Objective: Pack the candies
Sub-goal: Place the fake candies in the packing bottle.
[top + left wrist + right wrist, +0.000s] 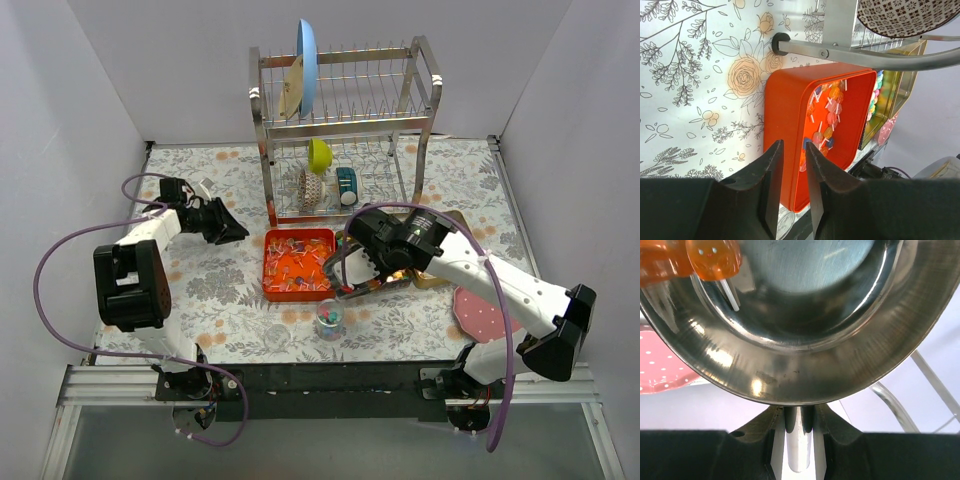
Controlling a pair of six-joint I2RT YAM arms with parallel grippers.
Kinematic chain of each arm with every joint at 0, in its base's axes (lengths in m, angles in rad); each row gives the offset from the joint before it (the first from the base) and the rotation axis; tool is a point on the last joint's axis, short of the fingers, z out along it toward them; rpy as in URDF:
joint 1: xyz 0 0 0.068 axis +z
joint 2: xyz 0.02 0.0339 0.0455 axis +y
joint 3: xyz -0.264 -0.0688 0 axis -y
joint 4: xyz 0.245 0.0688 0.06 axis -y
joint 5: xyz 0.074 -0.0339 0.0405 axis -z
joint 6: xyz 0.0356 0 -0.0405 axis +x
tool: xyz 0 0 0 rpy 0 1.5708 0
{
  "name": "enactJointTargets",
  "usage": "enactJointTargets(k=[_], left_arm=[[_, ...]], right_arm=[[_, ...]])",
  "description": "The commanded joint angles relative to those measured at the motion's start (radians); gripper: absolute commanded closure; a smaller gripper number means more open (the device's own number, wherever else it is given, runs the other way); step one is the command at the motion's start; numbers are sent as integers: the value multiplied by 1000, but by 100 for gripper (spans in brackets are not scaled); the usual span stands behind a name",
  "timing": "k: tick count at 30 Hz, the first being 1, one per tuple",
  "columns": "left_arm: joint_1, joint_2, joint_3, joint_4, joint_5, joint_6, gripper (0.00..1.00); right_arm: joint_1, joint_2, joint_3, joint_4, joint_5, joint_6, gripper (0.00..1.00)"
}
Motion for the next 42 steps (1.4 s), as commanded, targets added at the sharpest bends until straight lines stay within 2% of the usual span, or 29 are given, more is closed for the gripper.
enactJointTargets(k=[1, 12, 20, 23, 27, 31, 42], left_arm=[[8, -66, 30, 22, 13, -14, 75], [9, -75, 70, 32, 44, -35, 70], [9, -127, 1, 68, 166, -8, 68], [6, -159, -47, 97, 281, 43, 67], [-1, -239, -134, 167, 400, 78, 63], [-38, -284, -173, 185, 493, 88, 61], [-158, -311, -208, 282, 533, -13, 59]], right_arm=[[38, -2, 47, -65, 141, -137, 99], [116, 33, 67, -67, 222, -156, 99], [135, 50, 78, -64, 230, -156, 99], [126, 56, 118, -64, 182, -122, 99], [35, 111, 228, -65, 8, 19, 99], [-28, 208, 334, -65, -105, 149, 99], [-37, 398, 561, -64, -258, 278, 99]])
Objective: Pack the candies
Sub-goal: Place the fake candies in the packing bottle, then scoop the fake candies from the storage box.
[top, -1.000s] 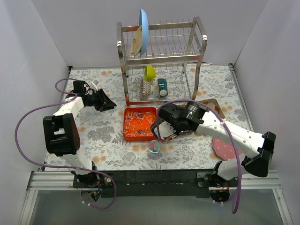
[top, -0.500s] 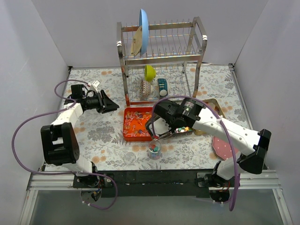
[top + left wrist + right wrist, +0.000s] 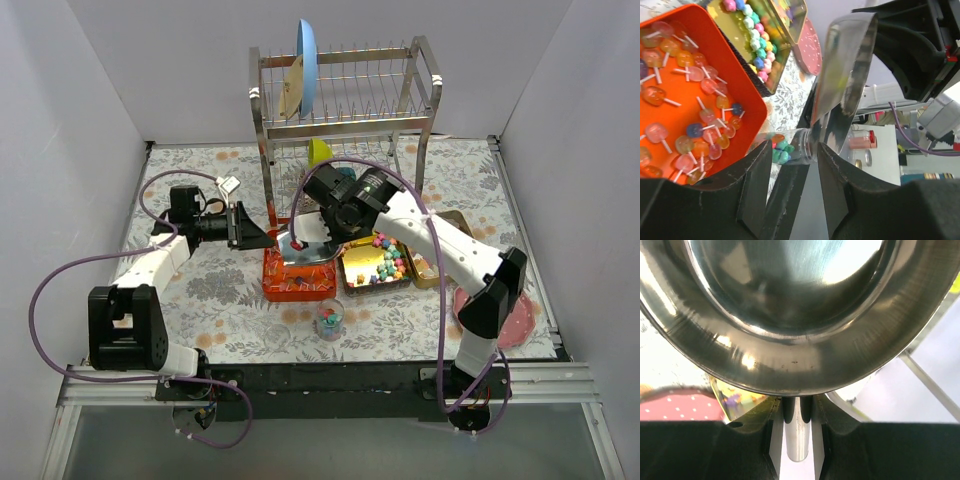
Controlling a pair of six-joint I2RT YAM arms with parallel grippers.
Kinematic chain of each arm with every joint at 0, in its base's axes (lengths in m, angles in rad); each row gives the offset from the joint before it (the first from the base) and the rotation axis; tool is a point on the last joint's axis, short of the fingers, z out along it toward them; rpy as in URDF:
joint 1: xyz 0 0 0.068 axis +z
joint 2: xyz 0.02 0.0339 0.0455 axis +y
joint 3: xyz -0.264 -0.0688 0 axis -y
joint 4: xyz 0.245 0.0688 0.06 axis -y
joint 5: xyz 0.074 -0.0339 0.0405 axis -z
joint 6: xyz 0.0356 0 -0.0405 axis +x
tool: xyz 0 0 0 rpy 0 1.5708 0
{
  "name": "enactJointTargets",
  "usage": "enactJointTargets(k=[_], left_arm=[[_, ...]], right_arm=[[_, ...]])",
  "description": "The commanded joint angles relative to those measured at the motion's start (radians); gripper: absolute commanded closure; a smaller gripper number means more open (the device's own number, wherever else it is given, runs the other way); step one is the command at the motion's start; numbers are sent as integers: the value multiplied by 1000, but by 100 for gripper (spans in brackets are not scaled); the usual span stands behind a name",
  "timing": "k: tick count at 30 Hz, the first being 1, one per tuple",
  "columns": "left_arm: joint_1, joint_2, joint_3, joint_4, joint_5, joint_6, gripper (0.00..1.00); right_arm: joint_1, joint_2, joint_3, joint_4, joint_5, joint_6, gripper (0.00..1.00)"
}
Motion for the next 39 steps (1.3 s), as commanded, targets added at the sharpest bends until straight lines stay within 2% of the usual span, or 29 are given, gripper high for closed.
enactJointTargets(k=[1, 7, 10, 12, 13, 15, 18, 19, 20, 22, 23, 24, 25, 26, 30, 39], left_arm=[[-31, -28, -17, 71, 44, -54, 59], [-62, 14, -21, 141, 24, -141, 59], [-66, 34, -55, 268, 56, -270, 65], [-68, 64, -92, 429, 112, -408, 75], [-68, 70, -104, 472, 126, -443, 88], [-68, 74, -124, 568, 160, -505, 100], [-66, 62, -130, 594, 189, -505, 100], [-68, 58, -135, 597, 205, -502, 100], [-68, 54, -139, 597, 212, -497, 100], [-66, 53, -148, 595, 231, -487, 100], [-66, 50, -152, 588, 237, -481, 100], [-66, 50, -153, 586, 242, -476, 100], [-66, 48, -158, 583, 249, -468, 100], [-66, 47, -158, 579, 252, -464, 100], [-65, 47, -144, 539, 269, -428, 100], [-66, 73, -110, 484, 274, -430, 100]], right_arm=[[5, 40, 108, -12, -88, 65, 99], [14, 86, 172, -11, -136, 78, 99], [27, 103, 184, -6, -179, 107, 99], [34, 106, 177, 21, -209, 122, 99], [34, 102, 171, 35, -222, 136, 99], [36, 85, 120, 82, -246, 145, 99], [27, 33, 1, 152, -255, 159, 99], [18, -1, -26, 168, -275, 167, 80], [5, -19, -47, 184, -292, 186, 69], [-54, -84, -110, 218, -465, 197, 52], [-83, -108, -133, 231, -536, 200, 48], [-149, -131, -177, 272, -670, 226, 46], [-183, -182, -210, 297, -732, 246, 33], [-243, -205, -237, 323, -784, 266, 29], [-315, -289, -348, 411, -994, 322, 27], [-325, -319, -510, 638, -1101, 411, 29]])
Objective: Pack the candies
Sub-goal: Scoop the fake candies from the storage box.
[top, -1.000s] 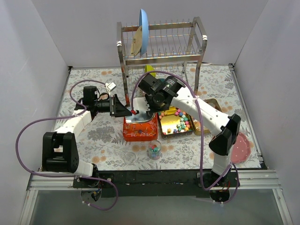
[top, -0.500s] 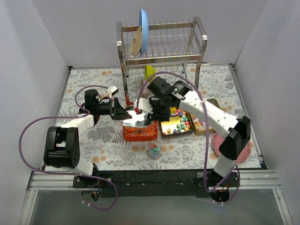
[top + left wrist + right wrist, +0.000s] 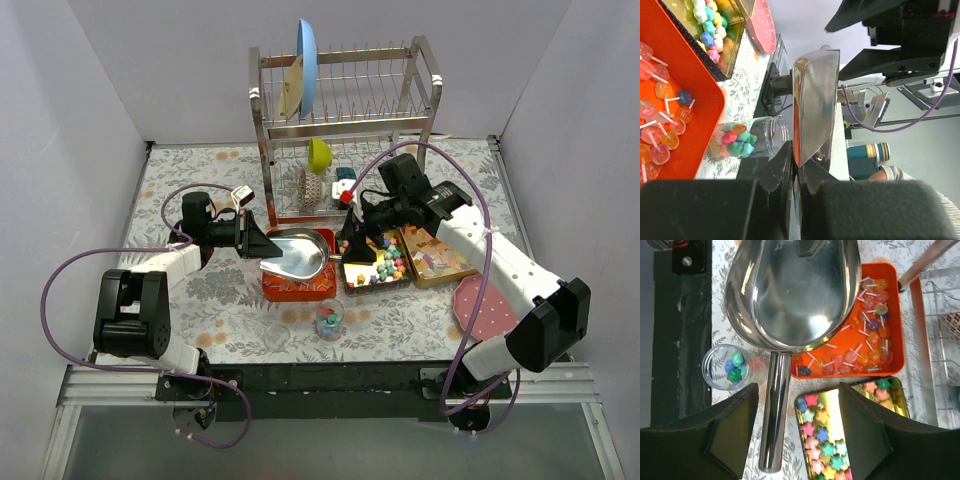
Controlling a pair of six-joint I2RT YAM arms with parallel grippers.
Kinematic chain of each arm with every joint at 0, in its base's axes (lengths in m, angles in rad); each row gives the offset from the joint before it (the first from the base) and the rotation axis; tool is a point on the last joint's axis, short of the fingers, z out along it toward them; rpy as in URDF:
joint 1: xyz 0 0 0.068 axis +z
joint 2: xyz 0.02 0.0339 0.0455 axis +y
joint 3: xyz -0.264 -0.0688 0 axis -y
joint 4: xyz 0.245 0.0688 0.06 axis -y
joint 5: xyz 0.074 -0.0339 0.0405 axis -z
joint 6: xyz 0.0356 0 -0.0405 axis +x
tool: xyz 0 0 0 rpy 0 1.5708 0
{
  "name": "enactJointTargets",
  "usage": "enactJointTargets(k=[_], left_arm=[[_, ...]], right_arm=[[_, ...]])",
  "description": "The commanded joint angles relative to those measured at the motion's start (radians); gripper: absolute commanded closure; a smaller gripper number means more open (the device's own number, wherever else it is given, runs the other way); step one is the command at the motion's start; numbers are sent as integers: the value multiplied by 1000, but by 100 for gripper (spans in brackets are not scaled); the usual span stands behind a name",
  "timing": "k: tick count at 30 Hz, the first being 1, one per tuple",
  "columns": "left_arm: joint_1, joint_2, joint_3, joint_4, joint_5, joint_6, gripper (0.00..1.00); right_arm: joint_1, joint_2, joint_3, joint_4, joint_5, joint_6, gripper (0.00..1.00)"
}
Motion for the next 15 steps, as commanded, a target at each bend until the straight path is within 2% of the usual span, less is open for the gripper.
enactJointTargets(k=[1, 8, 15], left_arm=[[-3, -6, 44, -28, 89, 6, 100], [-1, 14, 60, -31, 86, -18, 100], [0, 45, 92, -31, 94, -41, 100]], right_arm=[[1, -2, -54, 158, -120, 52, 29], [1, -48, -157, 268, -124, 73, 32], [1, -134, -296, 465, -35, 153, 39]])
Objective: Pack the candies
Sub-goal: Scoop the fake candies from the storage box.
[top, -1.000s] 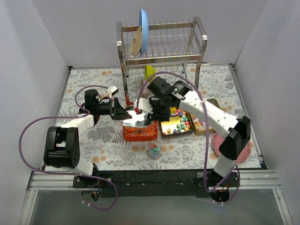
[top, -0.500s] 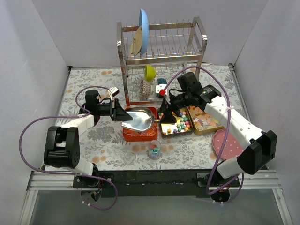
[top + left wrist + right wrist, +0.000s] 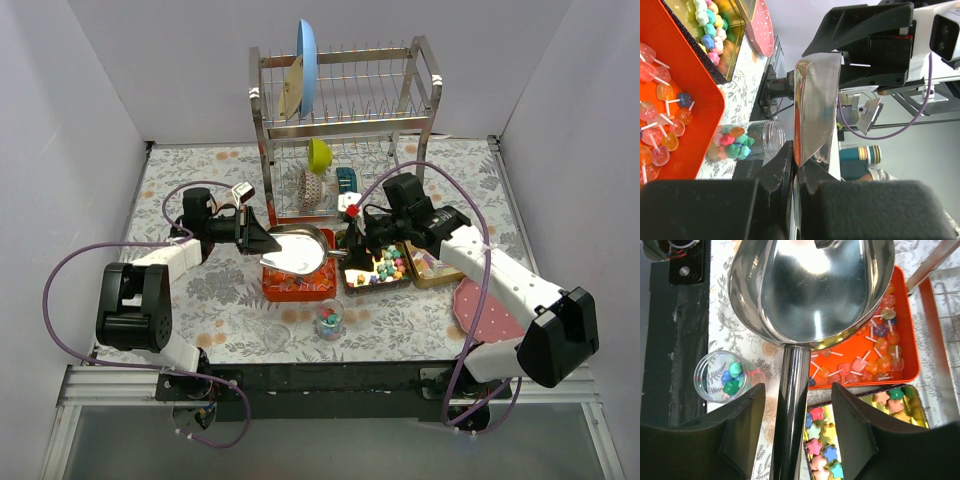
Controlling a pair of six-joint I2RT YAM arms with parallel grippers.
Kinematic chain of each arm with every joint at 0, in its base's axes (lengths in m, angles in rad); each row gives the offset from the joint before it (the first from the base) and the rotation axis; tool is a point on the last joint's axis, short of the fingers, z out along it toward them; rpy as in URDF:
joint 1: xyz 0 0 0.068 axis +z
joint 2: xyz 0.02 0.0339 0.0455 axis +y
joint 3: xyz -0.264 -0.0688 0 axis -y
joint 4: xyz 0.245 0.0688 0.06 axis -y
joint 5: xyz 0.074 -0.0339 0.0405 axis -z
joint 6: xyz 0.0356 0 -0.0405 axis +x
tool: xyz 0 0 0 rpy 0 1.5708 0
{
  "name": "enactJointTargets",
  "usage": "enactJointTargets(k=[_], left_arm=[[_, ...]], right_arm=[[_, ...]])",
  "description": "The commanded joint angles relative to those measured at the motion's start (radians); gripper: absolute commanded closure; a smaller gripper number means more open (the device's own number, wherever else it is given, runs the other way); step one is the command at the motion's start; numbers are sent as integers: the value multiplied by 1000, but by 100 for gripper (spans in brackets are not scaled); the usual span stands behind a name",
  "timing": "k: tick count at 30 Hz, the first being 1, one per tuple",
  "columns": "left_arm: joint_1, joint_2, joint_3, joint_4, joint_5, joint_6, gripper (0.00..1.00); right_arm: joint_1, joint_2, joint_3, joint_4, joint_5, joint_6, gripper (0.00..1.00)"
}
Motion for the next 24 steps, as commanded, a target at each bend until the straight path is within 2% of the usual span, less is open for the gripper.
enactJointTargets(k=[1, 11, 19, 23, 24], left_arm=[[0, 11, 50, -2, 91, -22, 100], [2, 18, 56, -2, 98, -34, 100], [2, 3, 42, -2, 101, -34, 100], [5, -3, 34, -2, 101, -36, 100], [5, -5, 33, -2, 101, -36, 100]], right_arm=[[0, -65, -45, 203, 39, 70, 39], [18, -45, -61, 261, 51, 102, 53], [33, -35, -65, 269, 65, 99, 55], [38, -23, -65, 267, 66, 95, 60], [38, -23, -65, 264, 66, 92, 66]])
